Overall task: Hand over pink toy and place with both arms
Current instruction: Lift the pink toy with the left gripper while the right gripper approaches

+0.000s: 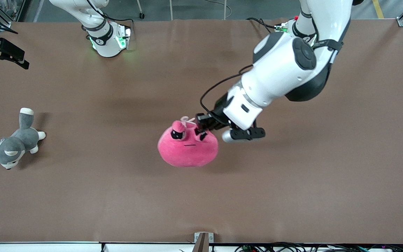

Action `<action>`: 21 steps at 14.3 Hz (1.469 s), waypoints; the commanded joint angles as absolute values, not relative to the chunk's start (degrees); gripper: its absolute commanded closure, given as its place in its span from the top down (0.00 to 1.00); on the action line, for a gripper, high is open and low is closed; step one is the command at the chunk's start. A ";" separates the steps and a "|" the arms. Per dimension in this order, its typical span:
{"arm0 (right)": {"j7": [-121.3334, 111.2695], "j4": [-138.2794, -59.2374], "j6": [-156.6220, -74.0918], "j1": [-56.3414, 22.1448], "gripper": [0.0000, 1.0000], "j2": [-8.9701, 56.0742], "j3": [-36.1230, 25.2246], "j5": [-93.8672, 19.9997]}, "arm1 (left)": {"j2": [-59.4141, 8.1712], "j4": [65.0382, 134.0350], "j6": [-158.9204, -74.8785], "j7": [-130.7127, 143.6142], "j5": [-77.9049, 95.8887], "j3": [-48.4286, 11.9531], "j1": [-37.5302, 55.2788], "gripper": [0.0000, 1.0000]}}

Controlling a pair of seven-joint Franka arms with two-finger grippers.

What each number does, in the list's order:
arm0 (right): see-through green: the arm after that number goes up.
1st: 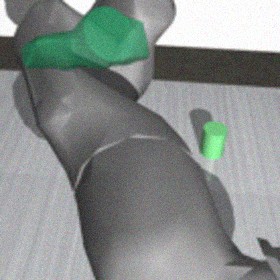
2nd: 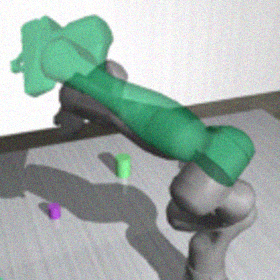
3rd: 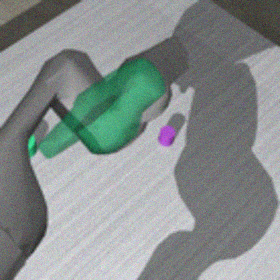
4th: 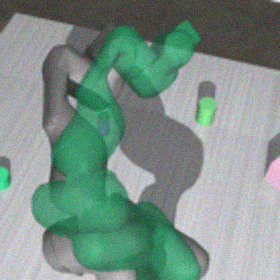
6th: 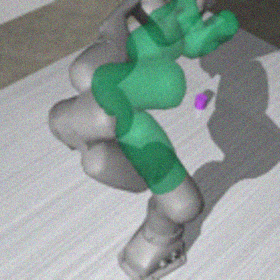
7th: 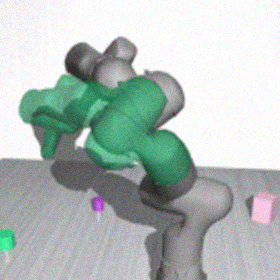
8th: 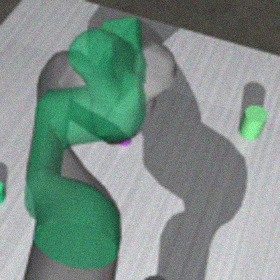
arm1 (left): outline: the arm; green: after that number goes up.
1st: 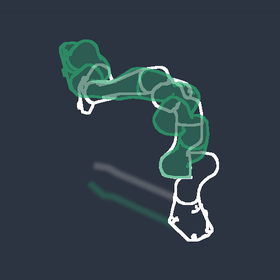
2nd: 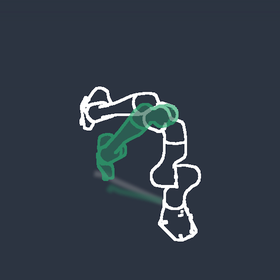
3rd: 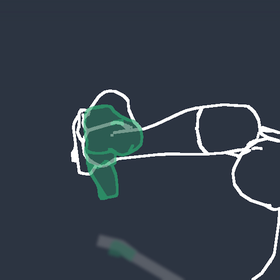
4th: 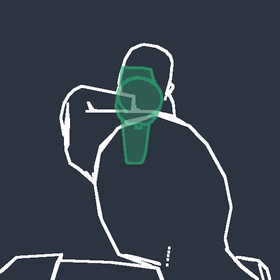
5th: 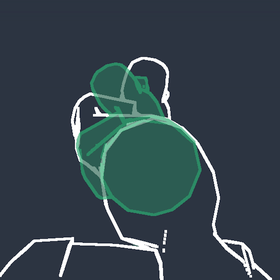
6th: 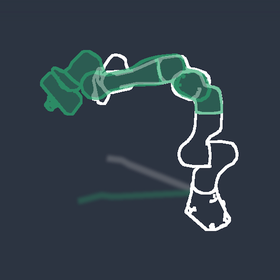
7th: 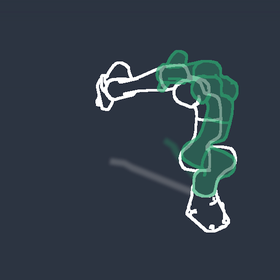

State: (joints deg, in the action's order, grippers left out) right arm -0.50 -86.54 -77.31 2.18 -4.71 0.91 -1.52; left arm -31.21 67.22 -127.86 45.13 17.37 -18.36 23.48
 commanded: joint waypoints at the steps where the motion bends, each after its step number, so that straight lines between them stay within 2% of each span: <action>1: -0.26 -85.43 -77.78 5.17 1.00 -1.24 1.41 -1.84 | -31.03 66.18 -131.55 48.85 18.19 -18.10 26.88 0.00; 3: -0.18 -85.52 -81.02 6.33 1.00 1.13 1.41 -2.46 | -30.94 66.18 -134.11 52.37 18.19 -18.10 29.35 0.00; 6: -0.18 -85.34 -82.53 7.20 1.00 8.85 1.41 -2.55 | -30.67 65.40 -134.82 52.73 18.19 -18.11 31.72 0.00; 11: 5.42 -85.78 -86.48 5.99 1.00 9.32 1.93 -4.64 | -32.07 65.21 -140.61 56.95 18.19 -18.37 35.24 0.00; 21: 54.80 -83.41 -86.57 -10.63 1.00 8.96 2.02 -10.72 | -35.60 65.21 -146.25 60.73 18.19 -17.84 39.99 0.00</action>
